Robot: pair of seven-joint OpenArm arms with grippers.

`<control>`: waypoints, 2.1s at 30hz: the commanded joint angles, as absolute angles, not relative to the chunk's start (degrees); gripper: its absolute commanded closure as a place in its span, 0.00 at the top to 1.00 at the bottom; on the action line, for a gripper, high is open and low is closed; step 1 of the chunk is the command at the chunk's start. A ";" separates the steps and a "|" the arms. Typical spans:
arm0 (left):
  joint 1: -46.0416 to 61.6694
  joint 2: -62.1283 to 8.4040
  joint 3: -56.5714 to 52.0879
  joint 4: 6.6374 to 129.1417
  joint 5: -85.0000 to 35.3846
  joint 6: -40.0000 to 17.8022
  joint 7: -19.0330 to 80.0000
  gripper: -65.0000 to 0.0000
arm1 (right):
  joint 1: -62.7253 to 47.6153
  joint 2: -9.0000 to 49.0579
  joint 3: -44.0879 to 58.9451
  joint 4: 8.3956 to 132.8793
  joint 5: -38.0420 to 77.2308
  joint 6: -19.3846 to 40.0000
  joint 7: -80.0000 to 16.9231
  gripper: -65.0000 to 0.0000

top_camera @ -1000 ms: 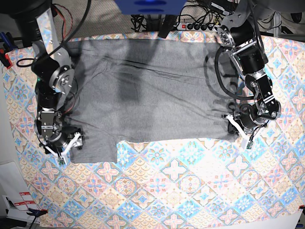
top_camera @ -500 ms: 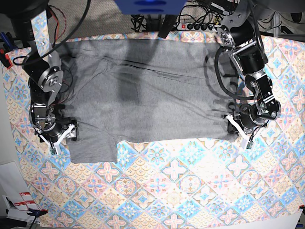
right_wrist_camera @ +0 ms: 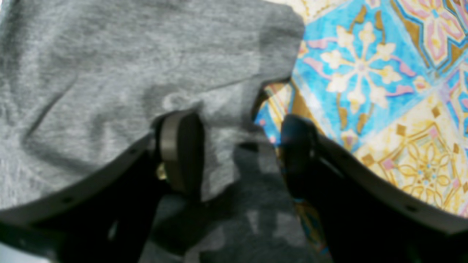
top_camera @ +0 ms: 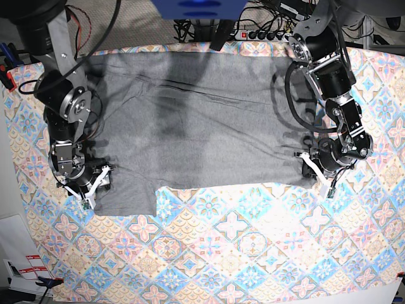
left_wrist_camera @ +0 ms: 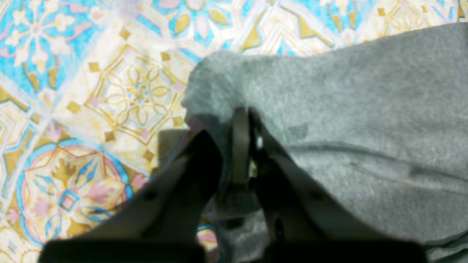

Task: Fold the T-shirt properly
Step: 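Lift the pinched edge with both grippers and fold it over the shirt, then lay the folded edge down and pull it toward the first fold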

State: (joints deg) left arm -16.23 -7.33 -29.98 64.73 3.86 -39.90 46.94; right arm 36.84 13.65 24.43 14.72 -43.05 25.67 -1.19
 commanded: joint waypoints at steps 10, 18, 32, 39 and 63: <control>-17.63 -7.96 -30.02 65.80 2.86 -40.00 45.93 0.00 | 38.02 13.76 20.79 14.46 -43.12 26.24 -1.54 0.07; -16.48 -7.87 -30.02 65.80 2.86 -40.00 45.58 0.00 | 36.53 13.76 29.49 25.71 -43.12 25.89 -1.80 0.04; -13.58 -8.04 -25.71 72.04 2.24 -40.00 45.85 0.00 | 19.47 9.63 31.08 54.02 -43.12 26.15 -7.34 0.04; -8.48 -7.69 -24.48 83.74 2.51 -40.00 46.02 0.00 | 13.41 7.25 33.01 65.71 -42.95 26.15 -9.98 0.04; 6.37 -7.96 -24.57 97.01 2.15 -40.00 45.49 0.00 | -5.67 1.98 41.71 90.95 -32.84 26.24 -12.70 0.04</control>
